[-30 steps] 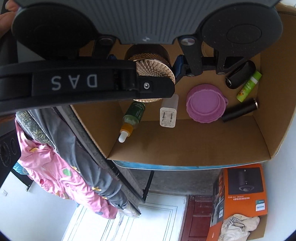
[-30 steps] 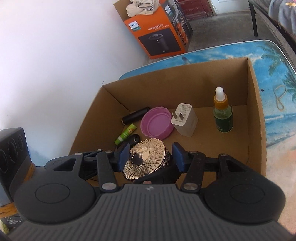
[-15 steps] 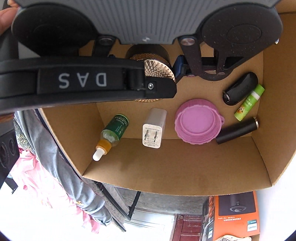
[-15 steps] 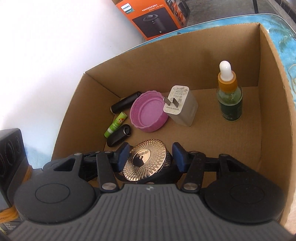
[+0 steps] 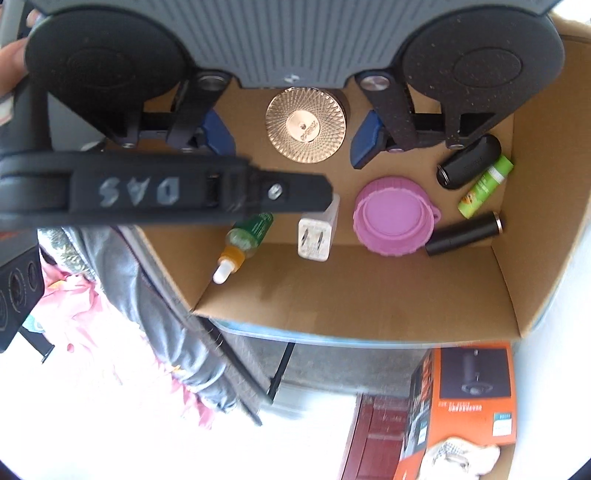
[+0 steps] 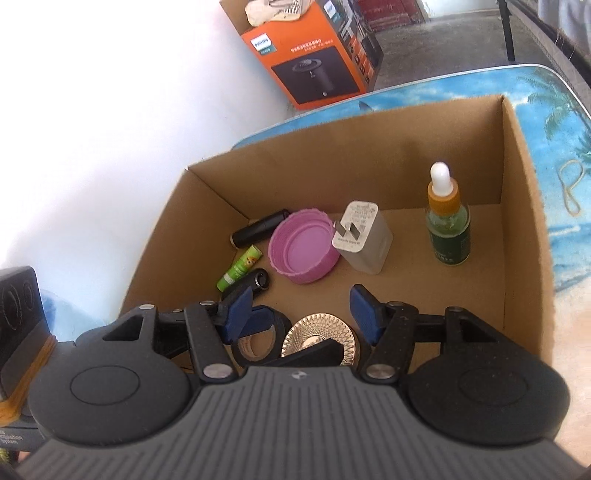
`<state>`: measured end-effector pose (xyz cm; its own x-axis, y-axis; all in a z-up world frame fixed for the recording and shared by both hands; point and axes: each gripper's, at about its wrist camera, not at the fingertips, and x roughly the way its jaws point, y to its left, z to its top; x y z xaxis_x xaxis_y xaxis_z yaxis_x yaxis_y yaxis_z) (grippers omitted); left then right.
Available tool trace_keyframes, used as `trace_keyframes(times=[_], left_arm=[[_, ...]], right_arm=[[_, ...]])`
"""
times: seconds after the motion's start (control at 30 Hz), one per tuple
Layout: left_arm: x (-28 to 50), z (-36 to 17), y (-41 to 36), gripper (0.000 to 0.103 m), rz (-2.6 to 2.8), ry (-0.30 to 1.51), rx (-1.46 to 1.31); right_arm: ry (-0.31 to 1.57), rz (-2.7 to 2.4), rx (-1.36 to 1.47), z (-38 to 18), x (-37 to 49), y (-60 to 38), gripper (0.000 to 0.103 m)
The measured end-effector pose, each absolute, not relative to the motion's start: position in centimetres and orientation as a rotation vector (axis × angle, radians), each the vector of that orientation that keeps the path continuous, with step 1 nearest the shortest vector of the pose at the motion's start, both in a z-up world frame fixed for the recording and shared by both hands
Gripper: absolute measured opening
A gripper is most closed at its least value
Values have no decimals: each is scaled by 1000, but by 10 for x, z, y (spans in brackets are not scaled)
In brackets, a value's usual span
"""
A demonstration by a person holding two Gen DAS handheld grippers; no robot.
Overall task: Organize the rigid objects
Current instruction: 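Carry the gold-lidded jar into the box and open the right gripper, then grasp the white supplement bottle by its body with the right gripper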
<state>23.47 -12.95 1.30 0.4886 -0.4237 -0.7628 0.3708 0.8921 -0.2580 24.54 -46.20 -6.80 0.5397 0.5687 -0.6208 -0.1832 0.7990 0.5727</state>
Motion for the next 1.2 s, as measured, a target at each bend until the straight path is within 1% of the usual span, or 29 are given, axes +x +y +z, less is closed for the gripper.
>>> trace_keyframes(times=[0.03, 0.13, 0.23, 0.3, 0.47, 0.6, 0.7, 1.0, 1.2], left_arm=[[229, 19, -128, 72, -485, 917, -56], [207, 39, -120, 77, -506, 839, -57], [176, 62, -111, 86, -503, 758, -35], [152, 74, -103, 94, -531, 697, -41], [95, 86, -77, 97, -550, 582, -12], [64, 81, -58, 98, -499, 520, 15], [53, 71, -43, 98, -450, 508, -1], [63, 28, -10, 97, -287, 571, 24], [80, 5, 9, 93, -247, 633, -35]], right_arm=[[866, 471, 492, -59, 239, -466, 59], [760, 491, 525, -33, 208, -480, 59], [658, 514, 562, -11, 170, -493, 61], [594, 533, 587, 1, 143, -501, 62], [486, 526, 585, 6, 77, -514, 69], [507, 477, 552, -12, 47, -506, 70], [539, 493, 557, -26, 44, -488, 70], [634, 588, 526, -37, 69, -410, 69], [705, 603, 509, -48, 93, -367, 65]])
